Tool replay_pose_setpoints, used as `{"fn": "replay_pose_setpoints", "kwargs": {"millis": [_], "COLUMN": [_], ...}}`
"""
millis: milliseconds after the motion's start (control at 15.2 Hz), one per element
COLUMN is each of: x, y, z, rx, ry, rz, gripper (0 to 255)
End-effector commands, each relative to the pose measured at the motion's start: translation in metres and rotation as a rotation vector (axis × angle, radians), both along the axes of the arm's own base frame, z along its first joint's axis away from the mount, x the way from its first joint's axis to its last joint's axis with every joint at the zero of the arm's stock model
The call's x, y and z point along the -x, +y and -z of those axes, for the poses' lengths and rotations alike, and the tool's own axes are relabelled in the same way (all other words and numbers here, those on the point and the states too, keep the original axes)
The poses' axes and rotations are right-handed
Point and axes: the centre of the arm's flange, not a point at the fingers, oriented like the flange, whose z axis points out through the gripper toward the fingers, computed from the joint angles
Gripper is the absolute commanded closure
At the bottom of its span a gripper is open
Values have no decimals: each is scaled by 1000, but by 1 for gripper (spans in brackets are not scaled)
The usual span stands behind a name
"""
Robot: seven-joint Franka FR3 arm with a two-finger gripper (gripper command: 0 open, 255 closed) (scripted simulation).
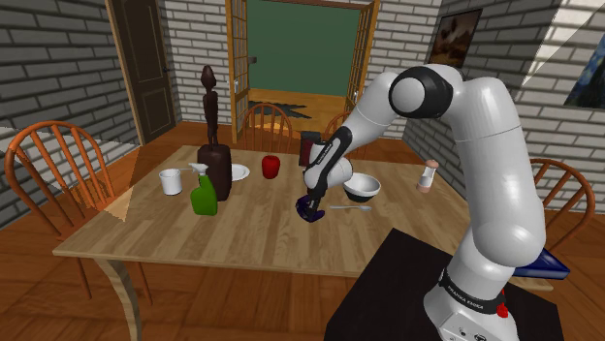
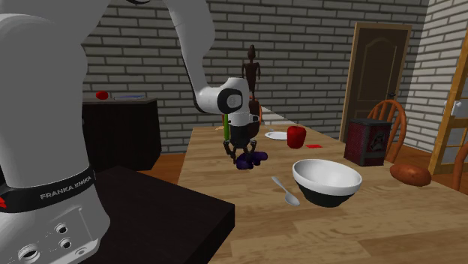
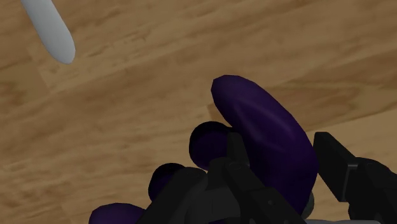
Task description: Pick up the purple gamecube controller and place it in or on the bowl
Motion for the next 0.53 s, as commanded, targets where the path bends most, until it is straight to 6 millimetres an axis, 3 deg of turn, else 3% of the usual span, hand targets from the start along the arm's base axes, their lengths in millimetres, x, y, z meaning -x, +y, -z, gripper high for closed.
{"fn": "replay_pose_setpoints", "kwargs": {"millis": [0,264,462], "x": [0,0,0], "y": [0,0,0], "z": [0,1,-15], "rx": [0,0,0], "ry": [1,1,1], "rz": [0,0,0], "gripper": [255,255,255]}}
